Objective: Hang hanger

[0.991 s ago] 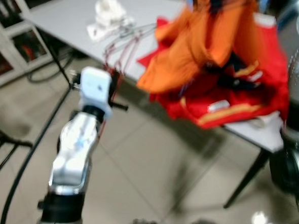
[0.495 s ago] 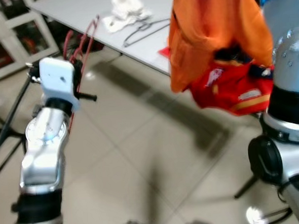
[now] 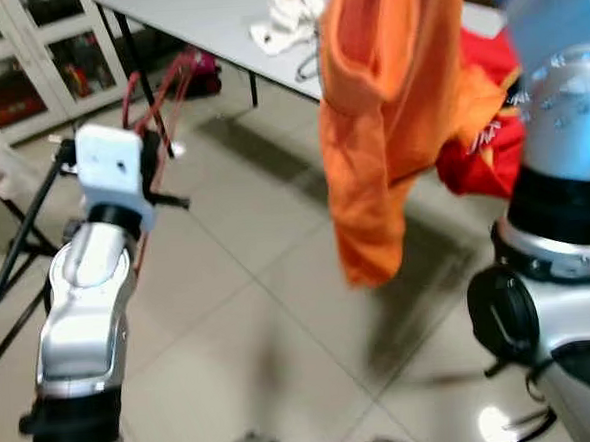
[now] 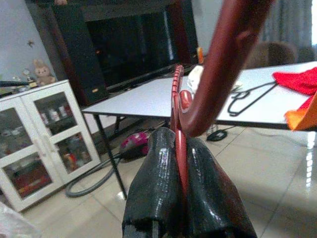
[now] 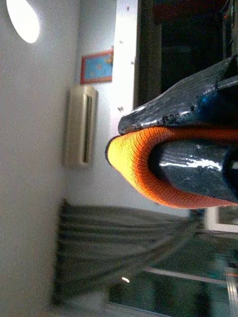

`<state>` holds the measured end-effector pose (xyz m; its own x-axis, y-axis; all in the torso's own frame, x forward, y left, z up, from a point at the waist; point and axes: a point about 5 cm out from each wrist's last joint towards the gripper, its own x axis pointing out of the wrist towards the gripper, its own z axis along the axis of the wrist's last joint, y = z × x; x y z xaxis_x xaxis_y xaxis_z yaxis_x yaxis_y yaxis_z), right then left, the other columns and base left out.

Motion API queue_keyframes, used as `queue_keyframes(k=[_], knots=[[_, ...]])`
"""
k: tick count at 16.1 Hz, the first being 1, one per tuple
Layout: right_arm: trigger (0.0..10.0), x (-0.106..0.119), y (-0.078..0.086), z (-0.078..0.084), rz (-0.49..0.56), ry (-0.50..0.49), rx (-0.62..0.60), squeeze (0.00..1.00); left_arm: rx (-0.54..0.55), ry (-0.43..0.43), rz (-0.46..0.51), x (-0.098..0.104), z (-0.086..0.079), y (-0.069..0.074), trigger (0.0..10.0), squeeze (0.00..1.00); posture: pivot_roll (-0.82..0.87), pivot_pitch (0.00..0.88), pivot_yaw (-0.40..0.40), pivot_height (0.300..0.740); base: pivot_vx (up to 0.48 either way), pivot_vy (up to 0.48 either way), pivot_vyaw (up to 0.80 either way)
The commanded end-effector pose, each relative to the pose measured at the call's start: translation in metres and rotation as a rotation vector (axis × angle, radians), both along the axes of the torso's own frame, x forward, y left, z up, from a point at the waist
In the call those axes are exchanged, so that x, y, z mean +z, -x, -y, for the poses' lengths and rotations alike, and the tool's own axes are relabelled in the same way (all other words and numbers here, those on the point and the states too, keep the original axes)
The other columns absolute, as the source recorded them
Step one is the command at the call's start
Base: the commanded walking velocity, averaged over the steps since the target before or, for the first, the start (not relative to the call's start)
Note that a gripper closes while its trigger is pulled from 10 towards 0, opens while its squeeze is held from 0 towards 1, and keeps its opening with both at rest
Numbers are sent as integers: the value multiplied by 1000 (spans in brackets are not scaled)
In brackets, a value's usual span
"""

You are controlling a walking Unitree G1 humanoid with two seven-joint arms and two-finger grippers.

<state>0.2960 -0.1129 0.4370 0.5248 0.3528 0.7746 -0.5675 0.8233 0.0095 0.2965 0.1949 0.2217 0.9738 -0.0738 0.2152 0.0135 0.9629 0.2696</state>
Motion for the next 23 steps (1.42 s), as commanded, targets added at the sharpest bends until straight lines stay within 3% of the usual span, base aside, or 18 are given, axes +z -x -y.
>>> queue_keyframes(k=[1, 3, 5, 6, 8, 10, 11, 13, 14, 15, 16, 18, 23], knots=[[10000, 8, 13, 1, 59, -39, 39, 0, 18, -19, 11, 5, -5, 6, 10000, 0, 37, 52, -5, 740, 0, 412, 0], [10000, -4, 7, 11, 1, -60, 8, 0, 11, -21, 5, 5, -3, 6, 10000, 0, 41, 49, 1, 740, 0, 411, 0], [10000, -24, 1, 23, -87, -18, -61, 0, -7, -18, 0, 4, 3, 5, 10000, 0, 37, 47, 3, 740, 0, 412, 0], [10000, -47, -7, 29, -199, 58, -132, 0, -22, -9, -5, 3, 7, 4, 10000, 0, 26, 44, 3, 740, 0, 0, 0], [10000, -120, -20, 45, -485, 191, -294, 0, -27, -59, -30, -7, 15, 7, 10000, 0, 5, 56, 23, 740, 0, -480, 0], [10000, -188, -15, 46, -693, 269, -318, 0, -38, -30, -79, -20, 19, 9, 10000, 0, -12, 66, 43, 740, 0, -480, 0], [10000, -218, -9, 46, -769, 318, -331, 0, -48, 4, -104, -25, 21, 9, 10000, 0, -14, 69, 49, 740, 0, 0, 0], [10000, -254, -3, 47, -862, 376, -351, 0, -66, 15, -153, -38, 25, 8, 10000, 0, -23, 70, 59, 740, 0, 0, 0], [10000, -274, 0, 49, -914, 403, -363, 0, -85, 11, -181, -49, 29, 9, 10000, 0, -27, 69, 60, 740, 0, 0, 0], [10000, -308, 5, 56, -1010, 461, -418, 0, -112, -3, -233, -69, 36, 11, 10000, 0, -31, 66, 60, 740, 0, 0, 0], [10000, -323, 10, 61, -1049, 503, -445, 0, -131, -32, -255, -80, 43, 12, 10000, 0, -34, 63, 58, 740, 0, 0, 0], [10000, -326, 15, 62, -1077, 458, -441, 0, -143, 37, -273, -85, 52, 14, 10000, 0, -49, 54, 52, 740, 0, 0, 0], [10000, -329, 17, 52, -1052, 425, -430, 0, -124, 34, -257, -86, 52, 5, 10000, 0, -61, 56, 45, 740, 0, 388, -746]])
